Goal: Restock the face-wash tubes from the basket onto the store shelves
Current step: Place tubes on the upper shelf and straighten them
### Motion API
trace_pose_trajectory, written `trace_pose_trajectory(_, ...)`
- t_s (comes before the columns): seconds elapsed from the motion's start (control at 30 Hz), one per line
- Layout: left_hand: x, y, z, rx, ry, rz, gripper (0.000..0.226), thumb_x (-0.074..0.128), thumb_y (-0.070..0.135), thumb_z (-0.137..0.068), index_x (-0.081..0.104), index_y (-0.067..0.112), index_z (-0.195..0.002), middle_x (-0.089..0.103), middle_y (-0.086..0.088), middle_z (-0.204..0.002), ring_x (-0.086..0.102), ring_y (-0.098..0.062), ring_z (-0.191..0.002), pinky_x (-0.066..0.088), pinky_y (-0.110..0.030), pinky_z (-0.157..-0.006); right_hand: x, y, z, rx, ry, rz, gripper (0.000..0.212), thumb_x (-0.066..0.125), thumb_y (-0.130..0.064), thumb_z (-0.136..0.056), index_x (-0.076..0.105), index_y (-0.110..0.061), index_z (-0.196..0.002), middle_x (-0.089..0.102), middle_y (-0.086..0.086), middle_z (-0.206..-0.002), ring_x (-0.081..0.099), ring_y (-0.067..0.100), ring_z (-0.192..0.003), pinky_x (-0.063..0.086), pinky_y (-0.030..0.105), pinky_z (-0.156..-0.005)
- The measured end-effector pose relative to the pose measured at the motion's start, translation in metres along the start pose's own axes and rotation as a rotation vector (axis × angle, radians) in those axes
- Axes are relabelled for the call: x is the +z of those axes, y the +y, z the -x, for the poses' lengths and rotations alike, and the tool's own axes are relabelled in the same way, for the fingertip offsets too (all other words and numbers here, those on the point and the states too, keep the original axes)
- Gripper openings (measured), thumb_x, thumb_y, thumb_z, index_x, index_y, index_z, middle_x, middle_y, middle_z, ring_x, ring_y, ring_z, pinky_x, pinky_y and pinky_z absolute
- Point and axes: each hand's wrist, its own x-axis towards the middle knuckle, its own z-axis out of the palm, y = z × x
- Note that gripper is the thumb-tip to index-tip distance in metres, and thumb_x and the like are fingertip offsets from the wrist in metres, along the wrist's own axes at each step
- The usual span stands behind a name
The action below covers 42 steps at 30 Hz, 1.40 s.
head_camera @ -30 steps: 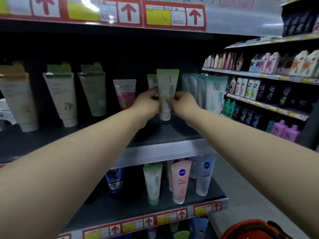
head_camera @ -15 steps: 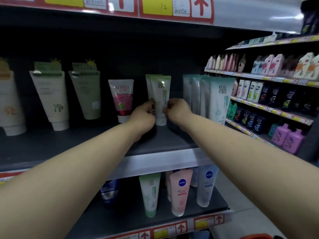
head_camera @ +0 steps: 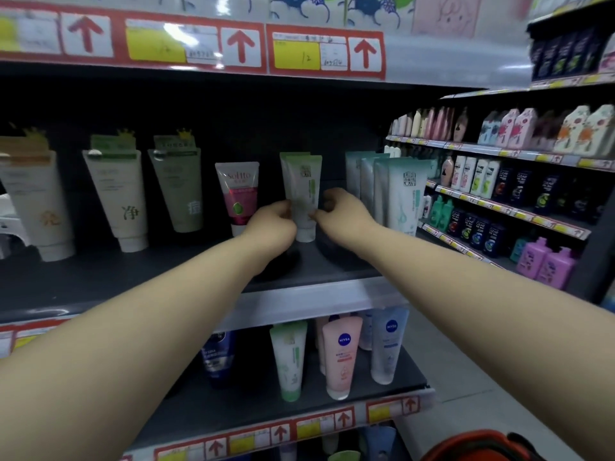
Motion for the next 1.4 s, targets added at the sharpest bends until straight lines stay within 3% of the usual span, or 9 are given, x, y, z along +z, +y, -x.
trace_pose_trajectory(0.13, -0.009, 0.019, 0.04, 0.168, 0.003, -0.345, 0.053, 0.048, 0.003, -0.088, 0.046, 0.017, -0.139, 0.053, -0.004, -0.137, 0.049, -0.022, -0.127, 0.038, -0.022, -0.098, -0.024, -0.005, 0.037, -0.184, -0.06, 0.224, 0.051, 0.054, -0.023, -0.092, 0.04, -0.01, -0.139, 0.053, 0.013, -0.133, 0.051, 0.028, -0.121, 0.041, 0.027, -0.09)
trace_pose_trajectory(0.3, -0.002, 0.031, 0.087, 0.219, -0.044, -0.759, 0.069, 0.048, 0.011, -0.087, 0.023, 0.019, -0.151, 0.033, -0.005, -0.153, 0.037, -0.023, -0.137, 0.035, -0.03, -0.11, -0.049, 0.01, 0.092, -0.351, -0.148, 0.522, 0.063, 0.052, -0.025, -0.09, 0.029, -0.013, -0.147, 0.044, 0.015, -0.141, 0.042, 0.031, -0.128, 0.037, 0.038, -0.104)
trace_pose_trajectory(0.43, 0.021, 0.029, 0.126, 0.222, -0.069, -0.815, 0.064, 0.049, 0.013, -0.087, 0.03, 0.019, -0.147, 0.038, -0.007, -0.149, 0.042, -0.024, -0.132, 0.037, -0.03, -0.102, -0.06, 0.029, 0.129, -0.381, -0.199, 0.532, 0.064, 0.052, -0.024, -0.089, 0.028, -0.012, -0.147, 0.038, 0.013, -0.147, 0.036, 0.029, -0.134, 0.033, 0.037, -0.108)
trace_pose_trajectory(0.57, 0.055, 0.028, 0.157, 0.198, -0.086, -0.83, 0.071, 0.05, 0.016, -0.09, 0.015, 0.016, -0.152, 0.02, -0.003, -0.158, 0.023, -0.019, -0.144, 0.022, -0.026, -0.112, -0.068, 0.055, 0.157, -0.389, -0.221, 0.515, 0.068, 0.054, -0.028, -0.088, 0.027, -0.011, -0.148, 0.034, 0.01, -0.151, 0.03, 0.026, -0.139, 0.029, 0.036, -0.113)
trace_pose_trajectory(0.77, 0.123, 0.01, 0.181, 0.231, -0.208, -0.842, 0.06, 0.051, 0.014, -0.087, 0.032, 0.009, -0.144, 0.038, -0.012, -0.148, 0.04, -0.025, -0.133, 0.034, -0.031, -0.105, -0.083, 0.115, 0.201, -0.312, -0.27, 0.513, 0.068, 0.054, -0.027, -0.089, 0.027, -0.009, -0.148, 0.036, 0.012, -0.149, 0.031, 0.029, -0.137, 0.027, 0.034, -0.111)
trace_pose_trajectory(0.9, 0.182, -0.015, 0.191, 0.224, -0.323, -0.867, 0.069, 0.055, 0.024, -0.087, 0.025, 0.012, -0.148, 0.034, -0.012, -0.151, 0.04, -0.029, -0.133, 0.039, -0.036, -0.105, -0.087, 0.171, 0.233, -0.21, -0.322, 0.539, 0.071, 0.053, -0.035, -0.083, 0.032, -0.008, -0.146, 0.042, 0.014, -0.144, 0.038, 0.031, -0.132, 0.034, 0.039, -0.108)
trace_pose_trajectory(1.07, 0.266, -0.048, 0.209, 0.246, -0.476, -0.878, 0.072, 0.052, 0.022, -0.087, 0.019, 0.009, -0.15, 0.024, -0.011, -0.156, 0.028, -0.023, -0.142, 0.026, -0.032, -0.114, -0.097, 0.249, 0.286, -0.076, -0.34, 0.55, 0.066, 0.058, -0.027, -0.083, 0.038, -0.004, -0.142, 0.046, 0.018, -0.14, 0.041, 0.033, -0.13, 0.031, 0.037, -0.11)
trace_pose_trajectory(1.23, 0.347, -0.094, 0.24, 0.236, -0.685, -0.855, 0.073, 0.056, 0.025, -0.083, 0.025, 0.008, -0.148, 0.032, -0.012, -0.152, 0.034, -0.025, -0.138, 0.031, -0.038, -0.113, -0.089, 0.327, 0.344, 0.095, -0.425, 0.509, 0.065, 0.054, -0.036, -0.075, 0.047, -0.011, -0.134, 0.056, 0.013, -0.13, 0.052, 0.032, -0.12, 0.042, 0.039, -0.101)
trace_pose_trajectory(1.4, 0.408, -0.133, 0.28, 0.189, -0.885, -0.922, 0.073, 0.053, 0.023, -0.088, 0.017, 0.009, -0.15, 0.025, -0.01, -0.155, 0.029, -0.025, -0.141, 0.025, -0.042, -0.115, -0.087, 0.382, 0.411, 0.276, -0.48, 0.504, 0.067, 0.058, -0.036, -0.085, 0.036, -0.009, -0.142, 0.044, 0.017, -0.142, 0.041, 0.033, -0.13, 0.034, 0.039, -0.108)
